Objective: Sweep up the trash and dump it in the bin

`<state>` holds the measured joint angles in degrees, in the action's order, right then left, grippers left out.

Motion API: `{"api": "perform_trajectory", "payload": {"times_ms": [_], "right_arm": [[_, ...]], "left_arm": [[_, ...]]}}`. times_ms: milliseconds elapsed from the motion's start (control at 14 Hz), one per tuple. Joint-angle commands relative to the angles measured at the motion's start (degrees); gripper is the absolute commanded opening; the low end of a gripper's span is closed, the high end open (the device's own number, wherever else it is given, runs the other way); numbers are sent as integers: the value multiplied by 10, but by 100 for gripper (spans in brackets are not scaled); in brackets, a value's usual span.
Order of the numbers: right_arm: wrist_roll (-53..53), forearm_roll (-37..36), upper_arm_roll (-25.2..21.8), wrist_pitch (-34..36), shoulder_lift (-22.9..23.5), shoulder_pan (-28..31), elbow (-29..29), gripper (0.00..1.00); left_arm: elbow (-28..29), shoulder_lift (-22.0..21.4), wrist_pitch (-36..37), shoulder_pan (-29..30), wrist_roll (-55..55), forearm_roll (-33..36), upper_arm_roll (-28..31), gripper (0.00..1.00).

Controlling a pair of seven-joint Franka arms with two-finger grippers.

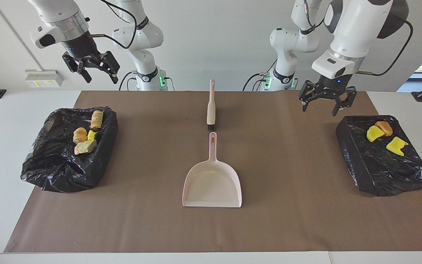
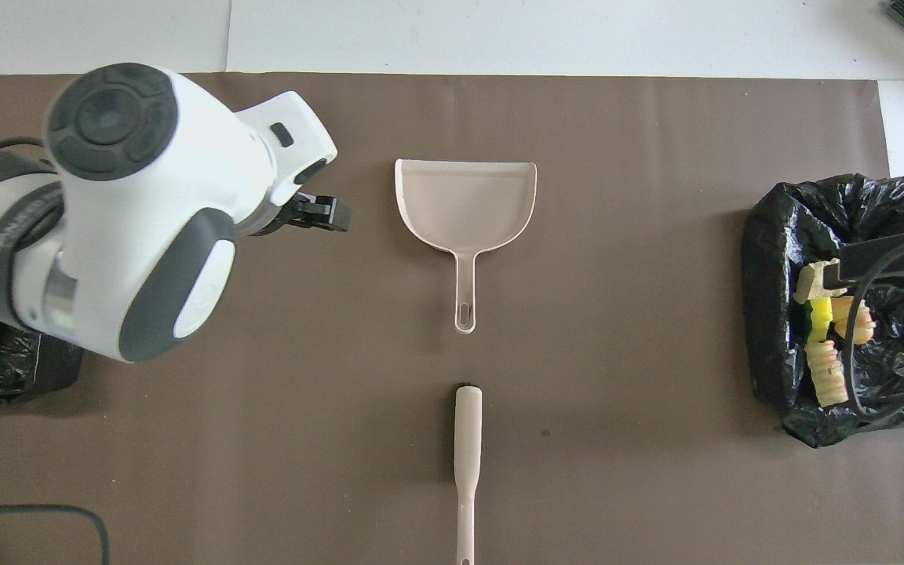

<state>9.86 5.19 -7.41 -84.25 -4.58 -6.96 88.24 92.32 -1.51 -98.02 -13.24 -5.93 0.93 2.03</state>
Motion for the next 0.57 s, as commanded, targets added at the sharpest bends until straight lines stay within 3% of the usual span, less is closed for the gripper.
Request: {"api": "perform_trajectory", "payload": {"times_ms": [0, 502], "right_arm": [[-7, -6, 4, -5, -10, 5, 11, 100], [-6, -6, 4, -5, -10, 5, 11, 100]], "left_arm": [[-35, -11, 78, 38, -50, -6, -5, 100], [-133, 23, 159, 67, -80, -20, -4, 100]]}}
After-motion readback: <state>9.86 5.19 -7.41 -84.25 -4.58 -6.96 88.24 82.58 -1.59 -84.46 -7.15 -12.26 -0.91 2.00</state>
